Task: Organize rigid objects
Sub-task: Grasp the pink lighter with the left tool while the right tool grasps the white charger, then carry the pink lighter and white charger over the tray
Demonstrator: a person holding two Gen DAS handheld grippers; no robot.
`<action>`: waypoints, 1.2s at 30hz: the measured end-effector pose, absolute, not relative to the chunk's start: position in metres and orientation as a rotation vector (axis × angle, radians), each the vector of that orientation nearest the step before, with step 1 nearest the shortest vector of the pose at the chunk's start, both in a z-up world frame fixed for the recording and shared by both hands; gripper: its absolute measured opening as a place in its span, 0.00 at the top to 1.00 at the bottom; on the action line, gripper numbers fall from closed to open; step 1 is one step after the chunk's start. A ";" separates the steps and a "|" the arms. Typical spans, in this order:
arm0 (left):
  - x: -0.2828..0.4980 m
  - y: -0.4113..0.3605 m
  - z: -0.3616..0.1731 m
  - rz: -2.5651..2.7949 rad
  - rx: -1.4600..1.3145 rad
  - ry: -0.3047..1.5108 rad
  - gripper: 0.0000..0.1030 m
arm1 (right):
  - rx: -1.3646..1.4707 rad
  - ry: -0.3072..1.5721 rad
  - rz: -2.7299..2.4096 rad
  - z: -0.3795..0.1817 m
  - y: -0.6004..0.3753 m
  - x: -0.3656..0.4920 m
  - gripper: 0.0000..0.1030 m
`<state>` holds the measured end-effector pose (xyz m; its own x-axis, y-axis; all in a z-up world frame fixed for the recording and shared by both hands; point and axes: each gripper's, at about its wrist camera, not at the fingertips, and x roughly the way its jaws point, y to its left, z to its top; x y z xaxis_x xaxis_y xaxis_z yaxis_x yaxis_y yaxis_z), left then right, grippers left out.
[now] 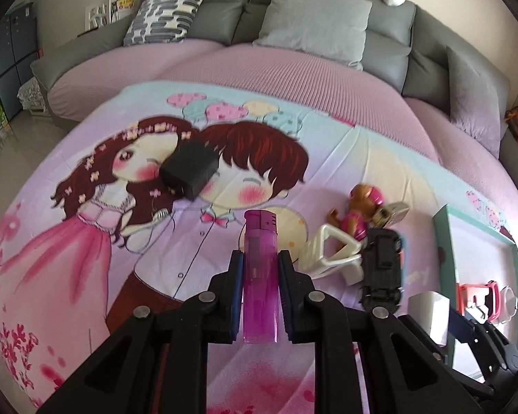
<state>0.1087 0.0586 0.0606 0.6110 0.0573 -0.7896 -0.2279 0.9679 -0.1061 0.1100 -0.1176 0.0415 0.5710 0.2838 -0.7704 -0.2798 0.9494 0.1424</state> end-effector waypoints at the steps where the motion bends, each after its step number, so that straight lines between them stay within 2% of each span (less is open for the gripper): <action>1: 0.108 0.057 0.064 0.162 -0.199 0.891 0.81 | 0.005 0.905 0.330 0.042 -0.118 0.110 0.43; 15: 0.107 0.009 0.097 0.039 -0.158 0.802 0.81 | 0.075 0.837 0.273 0.065 -0.158 0.111 0.43; 36: 0.146 -0.146 0.096 -0.225 -0.008 0.838 0.81 | 0.183 0.814 -0.049 0.072 -0.294 0.125 0.43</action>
